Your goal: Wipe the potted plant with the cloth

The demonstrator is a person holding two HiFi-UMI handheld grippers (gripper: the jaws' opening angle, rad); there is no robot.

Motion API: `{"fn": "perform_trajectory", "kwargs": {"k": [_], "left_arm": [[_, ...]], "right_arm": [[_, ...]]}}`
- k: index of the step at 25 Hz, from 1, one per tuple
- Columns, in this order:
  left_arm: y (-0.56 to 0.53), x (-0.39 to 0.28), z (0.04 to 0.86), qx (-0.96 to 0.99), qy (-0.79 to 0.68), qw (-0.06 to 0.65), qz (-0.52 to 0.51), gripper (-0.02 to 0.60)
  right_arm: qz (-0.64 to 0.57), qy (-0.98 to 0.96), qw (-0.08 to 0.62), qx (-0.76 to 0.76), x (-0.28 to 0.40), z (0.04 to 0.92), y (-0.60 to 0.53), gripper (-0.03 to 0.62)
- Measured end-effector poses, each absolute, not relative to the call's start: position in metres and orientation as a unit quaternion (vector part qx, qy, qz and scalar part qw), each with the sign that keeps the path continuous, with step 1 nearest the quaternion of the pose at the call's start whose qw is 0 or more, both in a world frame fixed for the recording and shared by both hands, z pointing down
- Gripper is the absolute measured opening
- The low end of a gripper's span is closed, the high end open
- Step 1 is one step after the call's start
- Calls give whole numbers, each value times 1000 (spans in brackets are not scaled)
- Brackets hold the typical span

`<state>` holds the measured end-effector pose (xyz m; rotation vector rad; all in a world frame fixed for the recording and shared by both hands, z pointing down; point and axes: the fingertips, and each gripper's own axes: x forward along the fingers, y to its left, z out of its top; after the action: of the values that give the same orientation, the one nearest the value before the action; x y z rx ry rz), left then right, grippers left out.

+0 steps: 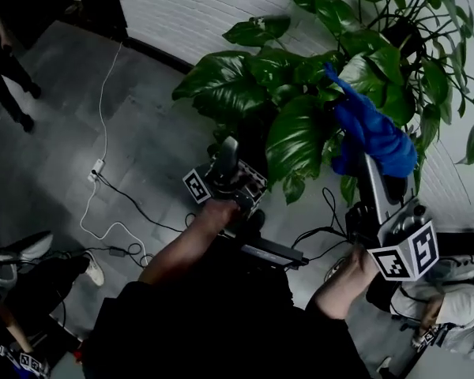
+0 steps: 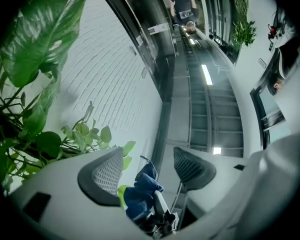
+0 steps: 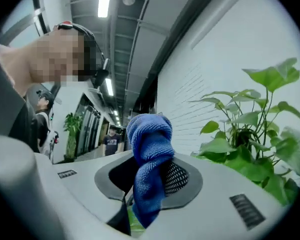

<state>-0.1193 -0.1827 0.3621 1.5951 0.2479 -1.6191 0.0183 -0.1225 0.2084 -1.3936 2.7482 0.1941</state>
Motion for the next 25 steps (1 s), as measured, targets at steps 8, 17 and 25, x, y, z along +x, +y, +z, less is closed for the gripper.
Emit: {"fn": "perform_trajectory", "kwargs": {"k": [8,17,25], "left_arm": [[-178,-124,363,597,102,430,-670,328],[-168,-135,341,623,115,392,-667,330],[-160,-126,342,639,133,399,-644,330]], "right_arm": [[34,891,-145,-428,-31,301,-153,123],[-59,924,-159,-342,-75,358,-121,123],[-105,928,-121,-336,-73,365,-95,120]]}}
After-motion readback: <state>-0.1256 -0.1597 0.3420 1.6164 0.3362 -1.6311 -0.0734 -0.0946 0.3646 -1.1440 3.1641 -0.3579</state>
